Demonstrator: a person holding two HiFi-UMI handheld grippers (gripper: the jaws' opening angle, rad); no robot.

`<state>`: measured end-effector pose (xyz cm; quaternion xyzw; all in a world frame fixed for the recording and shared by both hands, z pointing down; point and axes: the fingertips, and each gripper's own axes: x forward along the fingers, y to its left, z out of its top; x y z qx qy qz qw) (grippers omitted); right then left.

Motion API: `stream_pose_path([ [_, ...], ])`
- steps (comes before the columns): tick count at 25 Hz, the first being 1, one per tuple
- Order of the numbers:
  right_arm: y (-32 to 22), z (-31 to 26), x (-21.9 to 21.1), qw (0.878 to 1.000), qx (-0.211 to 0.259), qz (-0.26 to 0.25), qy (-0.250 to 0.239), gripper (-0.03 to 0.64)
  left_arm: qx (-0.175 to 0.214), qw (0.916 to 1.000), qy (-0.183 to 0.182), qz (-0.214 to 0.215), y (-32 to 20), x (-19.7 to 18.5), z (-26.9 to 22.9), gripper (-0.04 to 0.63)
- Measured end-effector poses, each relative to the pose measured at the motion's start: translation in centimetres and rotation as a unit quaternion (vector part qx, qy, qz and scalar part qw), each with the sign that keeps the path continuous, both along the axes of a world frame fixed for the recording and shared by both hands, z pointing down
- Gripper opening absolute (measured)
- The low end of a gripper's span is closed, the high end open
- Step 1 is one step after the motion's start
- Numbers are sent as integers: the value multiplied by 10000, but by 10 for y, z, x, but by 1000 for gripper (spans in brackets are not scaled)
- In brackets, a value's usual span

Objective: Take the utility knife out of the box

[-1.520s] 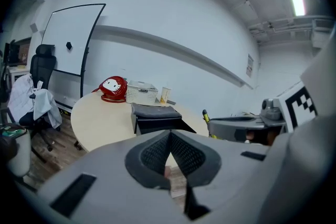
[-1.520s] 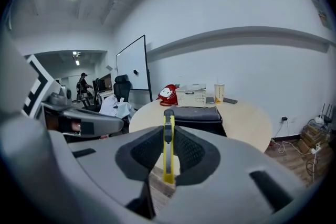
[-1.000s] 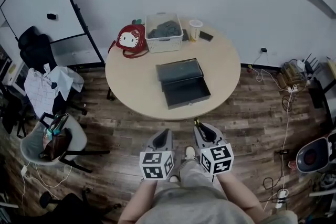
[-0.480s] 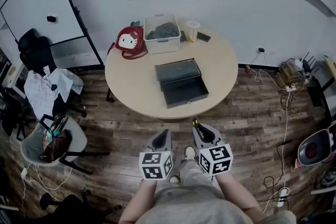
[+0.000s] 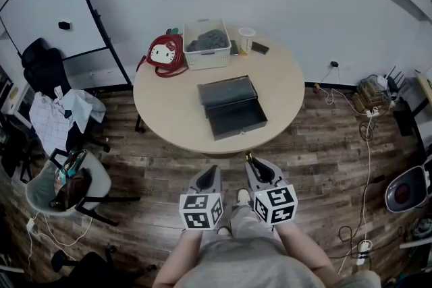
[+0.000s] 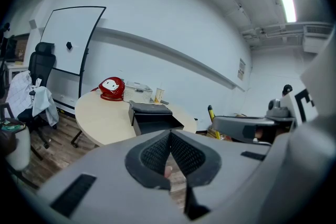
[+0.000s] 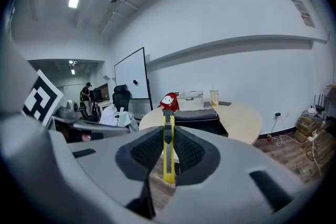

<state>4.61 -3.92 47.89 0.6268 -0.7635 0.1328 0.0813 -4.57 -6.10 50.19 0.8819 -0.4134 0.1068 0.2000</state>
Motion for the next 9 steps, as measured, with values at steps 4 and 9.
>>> stream_pose_path([
  [4, -3, -3, 0, 10000, 5, 15, -5, 52, -13, 10000, 2, -4, -3, 0, -1, 2],
  [9, -7, -2, 0, 10000, 19, 18, 10, 52, -21, 10000, 14, -20, -7, -1, 0, 2],
])
